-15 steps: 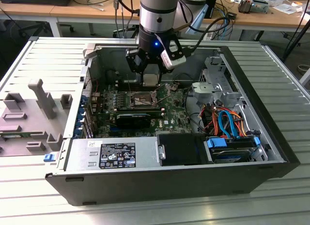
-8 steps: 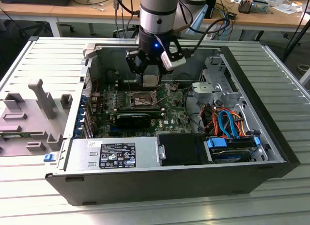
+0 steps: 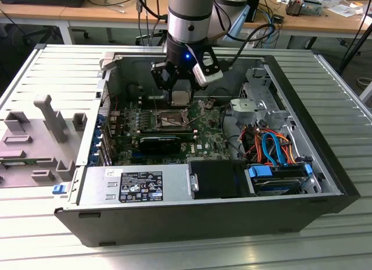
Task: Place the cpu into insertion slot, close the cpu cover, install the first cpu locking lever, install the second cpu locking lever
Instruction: 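Place the cpu into insertion slot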
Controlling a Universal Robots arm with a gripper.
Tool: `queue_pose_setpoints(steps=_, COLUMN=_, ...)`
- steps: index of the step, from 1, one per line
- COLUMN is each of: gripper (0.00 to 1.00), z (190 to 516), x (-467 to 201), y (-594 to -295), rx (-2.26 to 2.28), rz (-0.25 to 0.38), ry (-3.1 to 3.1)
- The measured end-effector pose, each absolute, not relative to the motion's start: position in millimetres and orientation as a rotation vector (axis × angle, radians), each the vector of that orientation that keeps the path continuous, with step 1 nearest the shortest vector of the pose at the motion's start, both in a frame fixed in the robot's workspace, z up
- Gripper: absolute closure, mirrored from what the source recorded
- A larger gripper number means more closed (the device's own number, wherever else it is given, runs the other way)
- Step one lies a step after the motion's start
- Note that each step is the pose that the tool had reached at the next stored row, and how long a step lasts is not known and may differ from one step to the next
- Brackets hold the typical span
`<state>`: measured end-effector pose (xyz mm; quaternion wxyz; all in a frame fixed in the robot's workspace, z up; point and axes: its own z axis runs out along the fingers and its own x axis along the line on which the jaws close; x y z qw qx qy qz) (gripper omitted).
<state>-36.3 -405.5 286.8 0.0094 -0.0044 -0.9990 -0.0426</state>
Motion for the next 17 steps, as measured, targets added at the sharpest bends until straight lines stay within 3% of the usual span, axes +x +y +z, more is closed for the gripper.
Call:
queue_pose_setpoints(steps=14, gripper=0.45, z=279.3, x=-38.1, y=-406.1, rx=0.005, rz=-0.131, ry=-3.119)
queue_pose_setpoints(steps=17, gripper=0.45, z=278.8, x=-38.8, y=-404.8, rx=0.02, rz=-0.102, ry=-3.12)
